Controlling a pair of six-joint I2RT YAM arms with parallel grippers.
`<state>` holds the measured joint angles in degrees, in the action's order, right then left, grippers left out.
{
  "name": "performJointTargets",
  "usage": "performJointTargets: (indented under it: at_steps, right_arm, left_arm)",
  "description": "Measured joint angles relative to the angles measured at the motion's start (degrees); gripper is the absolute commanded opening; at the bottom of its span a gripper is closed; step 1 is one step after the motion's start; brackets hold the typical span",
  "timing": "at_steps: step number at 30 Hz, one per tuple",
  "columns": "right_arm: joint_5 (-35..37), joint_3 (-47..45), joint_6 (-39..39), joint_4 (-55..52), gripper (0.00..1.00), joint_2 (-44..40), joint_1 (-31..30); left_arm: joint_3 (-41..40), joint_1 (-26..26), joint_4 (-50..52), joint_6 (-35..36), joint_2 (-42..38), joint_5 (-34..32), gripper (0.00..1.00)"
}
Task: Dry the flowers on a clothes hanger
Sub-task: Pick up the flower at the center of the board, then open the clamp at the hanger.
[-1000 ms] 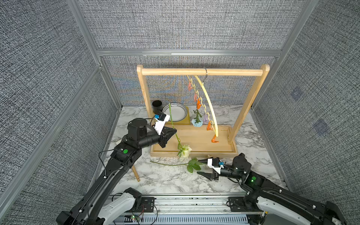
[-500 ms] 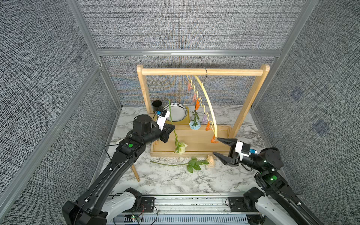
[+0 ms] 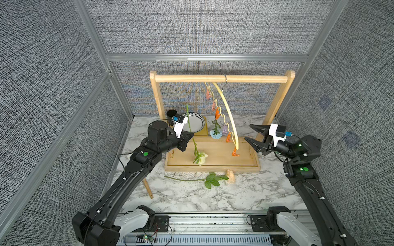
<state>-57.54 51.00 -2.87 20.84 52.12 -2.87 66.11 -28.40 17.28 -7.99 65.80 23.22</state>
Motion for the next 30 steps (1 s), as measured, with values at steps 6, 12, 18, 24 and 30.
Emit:
performJointTargets:
  at_steps: [6, 12, 18, 24, 30]
  right_arm:
    - [1.64, 4.92, -7.58, -10.99, 0.60, 6.84, 0.52]
    - [3.17, 10.45, -19.02, -21.90, 0.63, 13.75, -1.73]
    - [3.15, 15.34, -28.96, -29.86, 0.64, 20.57, -5.75]
    - [1.09, 22.16, -37.57, -37.55, 0.64, 27.50, -7.65]
    - [-3.08, 27.82, -42.40, -42.99, 0.65, 31.61, -8.48]
  left_arm:
    - [0.66, 0.00, -0.87, -0.87, 1.16, 1.46, 0.02]
    - [1.62, 0.00, -1.53, -1.11, 2.27, 4.00, 0.02]
    - [1.99, 0.00, -2.45, -1.75, 2.34, 4.09, 0.02]
    - [2.21, 0.00, -4.33, -2.97, 2.78, 5.29, 0.02]
    - [3.56, 0.00, -6.45, -2.82, 4.15, 6.62, 0.02]
